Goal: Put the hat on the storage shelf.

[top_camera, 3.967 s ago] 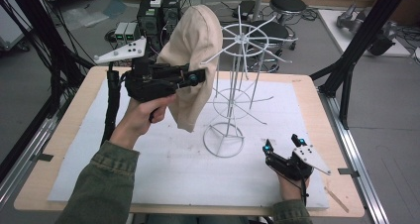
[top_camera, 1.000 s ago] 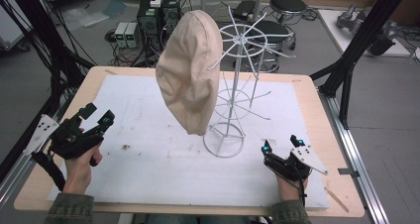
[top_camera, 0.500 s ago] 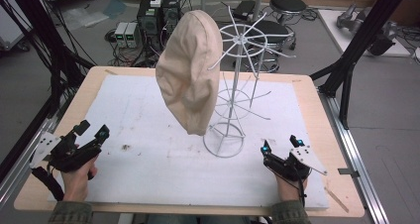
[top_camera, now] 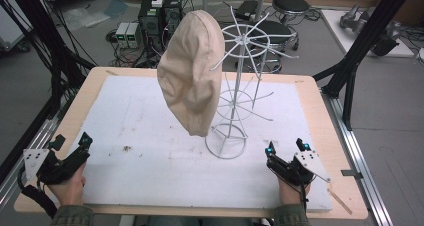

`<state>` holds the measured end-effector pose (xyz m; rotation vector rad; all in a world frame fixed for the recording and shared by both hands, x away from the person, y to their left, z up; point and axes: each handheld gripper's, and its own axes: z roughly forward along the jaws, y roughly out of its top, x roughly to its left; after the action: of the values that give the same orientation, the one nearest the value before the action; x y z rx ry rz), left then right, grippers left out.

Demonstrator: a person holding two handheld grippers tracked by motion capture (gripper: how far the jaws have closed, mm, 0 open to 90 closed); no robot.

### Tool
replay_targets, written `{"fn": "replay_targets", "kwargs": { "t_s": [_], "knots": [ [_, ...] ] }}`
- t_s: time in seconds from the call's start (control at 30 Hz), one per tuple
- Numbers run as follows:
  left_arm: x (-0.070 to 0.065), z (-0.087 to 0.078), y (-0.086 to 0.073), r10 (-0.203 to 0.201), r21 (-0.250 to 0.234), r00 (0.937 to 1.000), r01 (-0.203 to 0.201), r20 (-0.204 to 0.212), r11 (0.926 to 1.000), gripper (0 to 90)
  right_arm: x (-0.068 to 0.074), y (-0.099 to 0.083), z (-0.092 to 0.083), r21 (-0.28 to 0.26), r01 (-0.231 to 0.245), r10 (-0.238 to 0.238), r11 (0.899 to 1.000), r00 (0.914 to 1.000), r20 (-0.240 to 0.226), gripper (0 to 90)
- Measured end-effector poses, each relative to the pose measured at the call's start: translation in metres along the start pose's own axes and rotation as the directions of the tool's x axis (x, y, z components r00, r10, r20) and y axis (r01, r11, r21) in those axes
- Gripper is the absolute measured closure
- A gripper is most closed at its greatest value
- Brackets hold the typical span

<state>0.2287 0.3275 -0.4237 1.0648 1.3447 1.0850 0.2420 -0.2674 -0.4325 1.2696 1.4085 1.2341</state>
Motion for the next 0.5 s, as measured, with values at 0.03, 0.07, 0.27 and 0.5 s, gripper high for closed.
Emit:
{"fn": "replay_targets", "kwargs": {
  "t_s": [0.03, 0.07, 0.27, 0.5],
  "knots": [
    [0.0011, -0.0013, -0.0006, 0.004, -0.003, 0.9998, -0.004, -0.018, 1.0, 21.1, 0.0009, 0.0, -0.0013, -0.006, -0.01, 0.01, 1.0, 0.9999, 0.008, 8.7],
    [0.0026, -0.0037, -0.0021, 0.004, -0.004, 0.999, -0.004, -0.045, 1.0, 21.1, 0.0012, 0.0001, -0.0022, -0.013, -0.008, 0.009, 1.0, 0.9999, 0.014, 8.7],
    [0.0043, -0.0046, -0.0071, 0.006, 0.004, 0.9977, -0.006, -0.068, 1.0, 21.1, 0.0034, -0.0004, -0.005, -0.013, -0.013, 0.014, 1.0, 0.9995, 0.03, 8.7],
    [0.0064, -0.0063, -0.0097, 0.0, 0.008, 0.9977, 0.001, -0.068, 1.0, 21.2, 0.0017, -0.0006, -0.004, -0.008, -0.038, 0.038, 0.999, 0.9988, 0.031, 8.7]
  ]
}}
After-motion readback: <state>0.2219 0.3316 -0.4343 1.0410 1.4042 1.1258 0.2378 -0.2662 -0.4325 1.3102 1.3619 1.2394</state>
